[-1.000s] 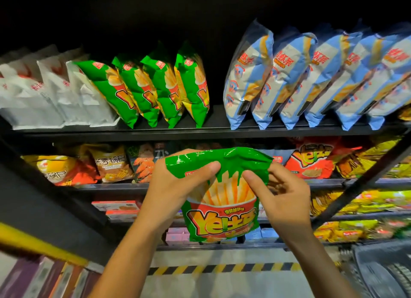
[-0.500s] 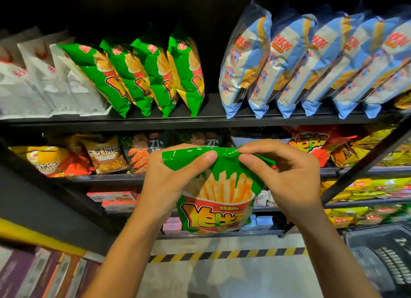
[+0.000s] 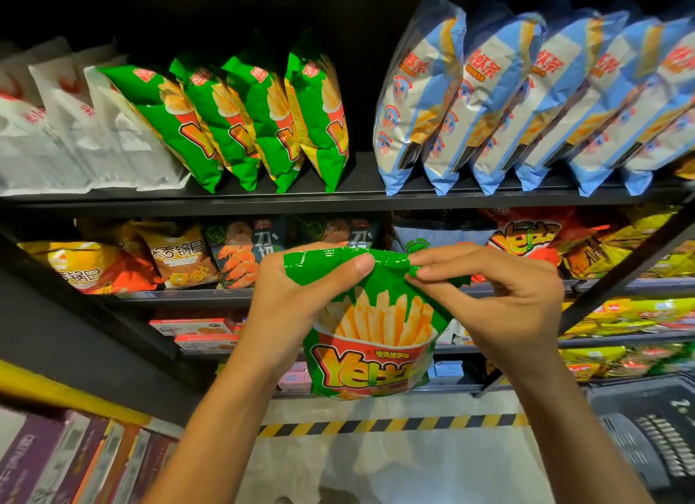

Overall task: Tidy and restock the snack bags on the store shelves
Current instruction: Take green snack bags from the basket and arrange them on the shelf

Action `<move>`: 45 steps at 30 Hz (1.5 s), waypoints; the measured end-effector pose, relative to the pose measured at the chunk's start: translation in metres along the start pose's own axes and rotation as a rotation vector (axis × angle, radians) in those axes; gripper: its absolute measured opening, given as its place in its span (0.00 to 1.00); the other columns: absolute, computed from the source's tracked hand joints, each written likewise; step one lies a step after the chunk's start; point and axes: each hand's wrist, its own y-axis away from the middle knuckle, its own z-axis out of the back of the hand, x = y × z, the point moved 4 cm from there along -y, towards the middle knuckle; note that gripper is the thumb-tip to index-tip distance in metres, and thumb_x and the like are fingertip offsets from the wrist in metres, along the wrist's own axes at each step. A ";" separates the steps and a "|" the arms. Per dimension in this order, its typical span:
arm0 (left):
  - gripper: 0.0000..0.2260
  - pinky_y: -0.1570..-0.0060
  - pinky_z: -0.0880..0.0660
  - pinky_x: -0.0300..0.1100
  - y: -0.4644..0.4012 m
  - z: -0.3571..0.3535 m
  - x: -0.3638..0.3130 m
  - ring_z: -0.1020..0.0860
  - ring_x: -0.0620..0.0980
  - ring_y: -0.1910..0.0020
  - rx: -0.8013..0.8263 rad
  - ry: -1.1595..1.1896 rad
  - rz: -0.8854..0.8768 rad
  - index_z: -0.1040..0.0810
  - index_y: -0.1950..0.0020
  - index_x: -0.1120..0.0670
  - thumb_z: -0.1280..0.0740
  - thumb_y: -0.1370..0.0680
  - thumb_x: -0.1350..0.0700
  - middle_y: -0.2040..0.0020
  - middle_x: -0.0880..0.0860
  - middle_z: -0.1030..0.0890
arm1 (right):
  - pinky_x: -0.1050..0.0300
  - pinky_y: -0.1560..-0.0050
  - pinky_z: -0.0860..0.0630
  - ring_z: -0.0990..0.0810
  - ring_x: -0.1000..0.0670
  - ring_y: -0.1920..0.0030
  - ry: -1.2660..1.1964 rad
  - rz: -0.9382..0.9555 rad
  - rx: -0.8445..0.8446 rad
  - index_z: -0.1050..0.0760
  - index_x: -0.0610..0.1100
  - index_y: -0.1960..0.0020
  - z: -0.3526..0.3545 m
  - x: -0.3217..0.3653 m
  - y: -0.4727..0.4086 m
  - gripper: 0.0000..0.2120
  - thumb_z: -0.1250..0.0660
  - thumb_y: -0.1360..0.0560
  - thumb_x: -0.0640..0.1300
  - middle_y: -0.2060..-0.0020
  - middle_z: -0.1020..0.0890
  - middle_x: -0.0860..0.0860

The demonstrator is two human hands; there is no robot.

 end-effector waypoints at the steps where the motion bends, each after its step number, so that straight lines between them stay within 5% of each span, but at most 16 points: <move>1: 0.05 0.56 0.19 0.44 0.000 0.000 0.000 0.14 0.54 0.59 -0.001 -0.008 -0.004 0.13 0.58 0.59 0.26 0.28 0.58 0.59 0.60 0.13 | 0.53 0.50 0.17 0.12 0.52 0.51 -0.010 -0.031 0.001 0.16 0.41 0.54 0.000 0.000 0.000 0.09 0.21 0.30 0.32 0.55 0.13 0.49; 7: 0.07 0.57 0.19 0.49 0.000 -0.004 -0.002 0.15 0.60 0.58 0.035 -0.172 -0.102 0.13 0.54 0.58 0.27 0.24 0.55 0.58 0.61 0.14 | 0.56 0.46 0.19 0.15 0.49 0.45 -0.069 -0.307 0.197 0.18 0.47 0.39 -0.007 0.000 -0.010 0.19 0.21 0.29 0.41 0.49 0.14 0.55; 11: 0.17 0.51 0.20 0.63 -0.002 -0.004 0.002 0.16 0.67 0.54 0.078 -0.154 -0.018 0.15 0.51 0.61 0.35 0.17 0.49 0.55 0.65 0.15 | 0.62 0.48 0.22 0.16 0.52 0.47 -0.034 -0.213 0.212 0.15 0.50 0.44 -0.010 0.001 -0.015 0.12 0.24 0.27 0.42 0.50 0.15 0.55; 18: 0.19 0.53 0.18 0.45 -0.003 -0.003 0.006 0.14 0.57 0.54 0.103 -0.034 0.151 0.12 0.55 0.52 0.41 0.16 0.50 0.53 0.61 0.13 | 0.63 0.51 0.23 0.17 0.52 0.51 -0.054 -0.126 0.214 0.16 0.49 0.46 -0.012 0.006 -0.012 0.12 0.24 0.27 0.38 0.54 0.17 0.49; 23: 0.18 0.53 0.18 0.45 -0.004 -0.001 0.007 0.13 0.57 0.55 0.087 -0.027 0.149 0.12 0.57 0.53 0.39 0.18 0.48 0.54 0.61 0.13 | 0.61 0.51 0.23 0.17 0.50 0.51 -0.040 -0.070 0.227 0.15 0.47 0.47 -0.012 0.007 -0.012 0.11 0.25 0.27 0.36 0.54 0.17 0.47; 25: 0.20 0.51 0.18 0.51 -0.004 0.000 0.008 0.14 0.61 0.53 0.074 -0.037 0.143 0.14 0.54 0.60 0.39 0.18 0.47 0.53 0.64 0.14 | 0.59 0.51 0.22 0.17 0.50 0.50 -0.039 -0.091 0.214 0.15 0.47 0.45 -0.012 0.006 -0.011 0.11 0.25 0.27 0.38 0.53 0.17 0.48; 28: 0.24 0.52 0.18 0.51 -0.007 0.002 0.009 0.15 0.62 0.54 0.001 -0.021 0.141 0.22 0.49 0.71 0.39 0.16 0.47 0.52 0.67 0.15 | 0.55 0.43 0.20 0.17 0.49 0.43 -0.175 -0.239 0.182 0.22 0.48 0.33 -0.011 -0.009 -0.008 0.21 0.25 0.25 0.43 0.46 0.16 0.49; 31: 0.21 0.52 0.17 0.48 -0.015 0.003 0.008 0.14 0.59 0.50 -0.100 0.124 0.178 0.18 0.45 0.66 0.38 0.16 0.49 0.49 0.63 0.13 | 0.53 0.32 0.24 0.24 0.47 0.29 -0.409 -0.538 0.324 0.33 0.55 0.24 -0.009 -0.032 0.010 0.35 0.23 0.26 0.54 0.31 0.21 0.52; 34: 0.16 0.52 0.16 0.46 -0.028 0.002 0.011 0.13 0.53 0.50 -0.123 0.178 0.221 0.16 0.45 0.59 0.39 0.15 0.49 0.49 0.58 0.12 | 0.64 0.43 0.21 0.18 0.54 0.37 -0.314 -0.728 0.466 0.26 0.53 0.32 -0.014 -0.047 0.039 0.25 0.25 0.28 0.46 0.39 0.16 0.60; 38: 0.23 0.34 0.25 0.52 -0.042 -0.008 0.029 0.20 0.56 0.34 0.091 0.060 0.228 0.27 0.26 0.53 0.38 0.17 0.41 0.34 0.56 0.18 | 0.68 0.46 0.22 0.17 0.62 0.43 -0.266 -0.758 0.115 0.22 0.50 0.38 -0.004 -0.058 0.055 0.18 0.27 0.27 0.42 0.46 0.14 0.63; 41: 0.30 0.37 0.24 0.47 -0.033 -0.017 0.057 0.21 0.52 0.33 0.313 -0.136 0.261 0.35 0.23 0.43 0.32 0.23 0.39 0.32 0.54 0.21 | 0.49 0.37 0.20 0.16 0.51 0.39 -0.340 -0.850 -0.121 0.20 0.47 0.37 0.014 -0.069 0.066 0.20 0.28 0.27 0.49 0.43 0.13 0.53; 45: 0.28 0.50 0.22 0.30 -0.006 -0.045 0.087 0.18 0.34 0.44 0.569 -0.146 0.323 0.38 0.27 0.41 0.32 0.19 0.63 0.41 0.40 0.17 | 0.43 0.35 0.20 0.15 0.45 0.40 -0.250 -0.929 -0.254 0.19 0.48 0.39 0.035 -0.068 0.085 0.16 0.28 0.25 0.49 0.44 0.13 0.49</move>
